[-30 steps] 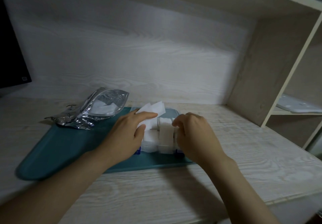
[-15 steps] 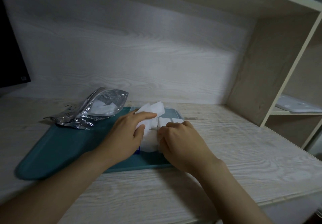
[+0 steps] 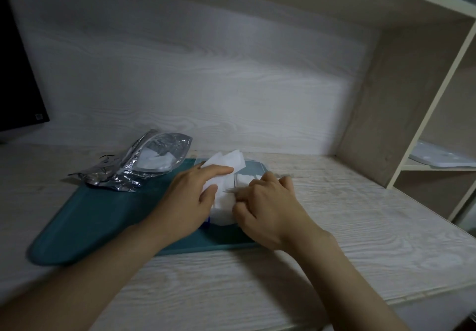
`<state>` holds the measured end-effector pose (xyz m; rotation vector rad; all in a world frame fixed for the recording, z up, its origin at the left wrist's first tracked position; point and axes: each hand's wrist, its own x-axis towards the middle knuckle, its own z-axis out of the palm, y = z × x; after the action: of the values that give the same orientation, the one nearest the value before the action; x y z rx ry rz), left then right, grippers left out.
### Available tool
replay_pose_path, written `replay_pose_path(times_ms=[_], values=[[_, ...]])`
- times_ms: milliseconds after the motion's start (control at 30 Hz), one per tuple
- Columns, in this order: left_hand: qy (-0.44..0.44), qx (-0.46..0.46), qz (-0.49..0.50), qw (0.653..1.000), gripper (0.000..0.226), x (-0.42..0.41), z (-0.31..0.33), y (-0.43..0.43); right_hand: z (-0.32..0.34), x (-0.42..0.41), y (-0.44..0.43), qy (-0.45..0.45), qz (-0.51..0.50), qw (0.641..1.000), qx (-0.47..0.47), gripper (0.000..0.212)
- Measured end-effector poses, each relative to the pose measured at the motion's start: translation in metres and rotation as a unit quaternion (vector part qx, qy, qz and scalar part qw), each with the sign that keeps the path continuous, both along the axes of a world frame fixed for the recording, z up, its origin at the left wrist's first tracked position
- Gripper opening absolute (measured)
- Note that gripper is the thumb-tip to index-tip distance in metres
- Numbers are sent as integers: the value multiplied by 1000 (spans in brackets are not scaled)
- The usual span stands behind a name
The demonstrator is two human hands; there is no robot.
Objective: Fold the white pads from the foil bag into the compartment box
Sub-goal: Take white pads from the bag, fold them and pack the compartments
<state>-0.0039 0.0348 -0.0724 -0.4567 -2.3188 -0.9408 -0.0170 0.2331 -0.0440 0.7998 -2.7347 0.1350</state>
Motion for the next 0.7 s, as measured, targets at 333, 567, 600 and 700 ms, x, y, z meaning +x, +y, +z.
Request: replay_pose_path(times_ms=[333,567,600,700], values=[[3,158,6,987,34,-4,13,-11,16,-30,-30,-100,8,895,-435,39],[-33,238,-6,971,43,-8,9,-21,26,-44,-53,-213,70,799,-558,18],[-28,248,0,968,43,-9,10,-20,26,-48,-55,-196,74,809,-549,18],[6,259,27,965,36,-10,11,-21,21,-66,-60,-113,43,838,-533,21]])
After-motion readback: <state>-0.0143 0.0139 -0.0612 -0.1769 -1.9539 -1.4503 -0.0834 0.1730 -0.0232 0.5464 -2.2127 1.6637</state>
